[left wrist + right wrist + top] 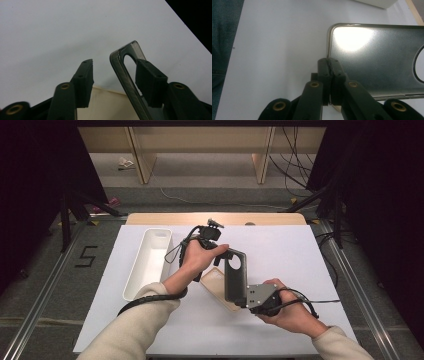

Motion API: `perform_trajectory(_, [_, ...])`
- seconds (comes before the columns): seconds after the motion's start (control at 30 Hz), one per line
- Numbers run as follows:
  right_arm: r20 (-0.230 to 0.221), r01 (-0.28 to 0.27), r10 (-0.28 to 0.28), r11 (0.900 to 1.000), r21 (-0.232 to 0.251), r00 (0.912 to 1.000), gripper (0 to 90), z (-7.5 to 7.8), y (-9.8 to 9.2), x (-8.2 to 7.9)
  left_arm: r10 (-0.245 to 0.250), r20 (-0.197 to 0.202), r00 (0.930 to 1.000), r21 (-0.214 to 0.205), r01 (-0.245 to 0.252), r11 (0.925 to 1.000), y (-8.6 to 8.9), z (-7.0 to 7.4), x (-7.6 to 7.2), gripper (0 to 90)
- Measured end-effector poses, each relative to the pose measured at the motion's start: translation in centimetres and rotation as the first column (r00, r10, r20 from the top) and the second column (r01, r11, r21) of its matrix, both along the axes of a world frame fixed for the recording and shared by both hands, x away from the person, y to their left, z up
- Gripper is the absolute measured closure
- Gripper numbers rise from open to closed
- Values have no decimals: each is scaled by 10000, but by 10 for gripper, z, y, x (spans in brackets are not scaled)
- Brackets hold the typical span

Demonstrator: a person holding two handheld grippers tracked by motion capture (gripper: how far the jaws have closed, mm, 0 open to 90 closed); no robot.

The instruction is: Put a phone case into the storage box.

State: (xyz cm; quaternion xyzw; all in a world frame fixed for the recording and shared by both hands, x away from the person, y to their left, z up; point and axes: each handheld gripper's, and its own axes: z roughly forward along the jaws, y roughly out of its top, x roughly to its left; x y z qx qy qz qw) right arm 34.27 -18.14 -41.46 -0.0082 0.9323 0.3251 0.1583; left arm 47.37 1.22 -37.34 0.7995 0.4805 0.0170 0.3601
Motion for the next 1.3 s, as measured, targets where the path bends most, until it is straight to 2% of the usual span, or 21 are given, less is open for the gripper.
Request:
perform_trajectory(0.13, [-25, 6, -6, 9999, -141, 10000, 893, -1, 1, 0, -73, -120, 9999, -52, 72, 10000, 0, 0, 1, 592])
perform_trajectory(0.17, [120, -14, 16, 9999, -125, 9999, 893, -2, 1, 0, -79, -161, 9998, -32, 79, 10000, 0, -1, 1, 603])
perform_trajectory(0.2, [52, -37, 38, 9998, -201, 10000, 894, -1, 1, 0, -87, -215, 9997, -35, 86, 10000, 0, -1, 1, 612])
perform_trajectory(0.4, [280, -39, 48, 9996, -296, 9996, 893, -1, 2, -1, 3, -426, 9991, -169, -11, 9999, 0, -2, 1, 680])
perform_trajectory(0.6, [142, -15, 25, 9979, -646, 9999, 892, -4, 3, -1, -41, -393, 9992, -534, 20, 9986, -2, 2, -2, 726])
perform_trajectory(0.7, [395, 12, 22, 9964, -853, 9992, 891, -7, 4, 0, -98, -265, 9996, -927, 73, 9957, -4, 6, -5, 753])
perform_trajectory(0.77, [374, 31, 7, 9948, -1023, 9993, 888, -9, 5, 1, -91, -165, 9998, -1231, 70, 9924, -6, 9, -8, 775])
perform_trajectory(0.8, [533, 142, -83, 9938, -1103, 9985, 886, -10, 5, 1, -76, -77, 9999, -1490, 63, 9888, -7, 11, -9, 791])
perform_trajectory(0.83, [427, 133, -85, 9934, -1138, 9990, 882, -10, 5, 2, -159, 8, 9999, -1717, 158, 9850, -8, 12, -10, 801])
perform_trajectory(0.87, [497, 266, -212, 9937, -1092, 9985, 868, -11, 5, 2, -234, 145, 9996, -1790, 256, 9835, -9, 14, -12, 808])
perform_trajectory(0.9, [410, 334, -289, 9929, -1141, 9987, 850, -11, 5, 2, -281, 582, 9979, -1436, 362, 9890, -10, 17, -13, 810])
perform_trajectory(0.93, [462, 451, -402, 9926, -1125, 9981, 824, -12, 4, 3, -304, 947, 9950, -1338, 430, 9901, -10, 19, -15, 810])
perform_trajectory(1.03, [348, 753, -726, 9936, -839, 9968, 754, -9, 1, 4, -284, 1436, 9892, -1784, 541, 9825, -5, 27, -16, 811])
perform_trajectory(1.1, [179, 1114, -1108, 9930, -393, 9937, 684, -7, -2, 6, -321, 1974, 9798, -1731, 671, 9826, 1, 31, -17, 811])
perform_trajectory(1.17, [-20, 1619, -1619, 9867, 177, 9868, 619, -5, -6, 8, -301, 2502, 9677, -1539, 705, 9856, 8, 34, -19, 811])
perform_trajectory(1.23, [-297, 2160, -2144, 9740, 682, 9763, 538, -4, -12, 12, -289, 2953, 9550, -1507, 765, 9856, 17, 36, -20, 810])
perform_trajectory(1.3, [-716, 2593, -2526, 9597, 1081, 9649, 470, -4, -17, 16, -212, 3240, 9458, -1555, 753, 9850, 27, 37, -21, 810])
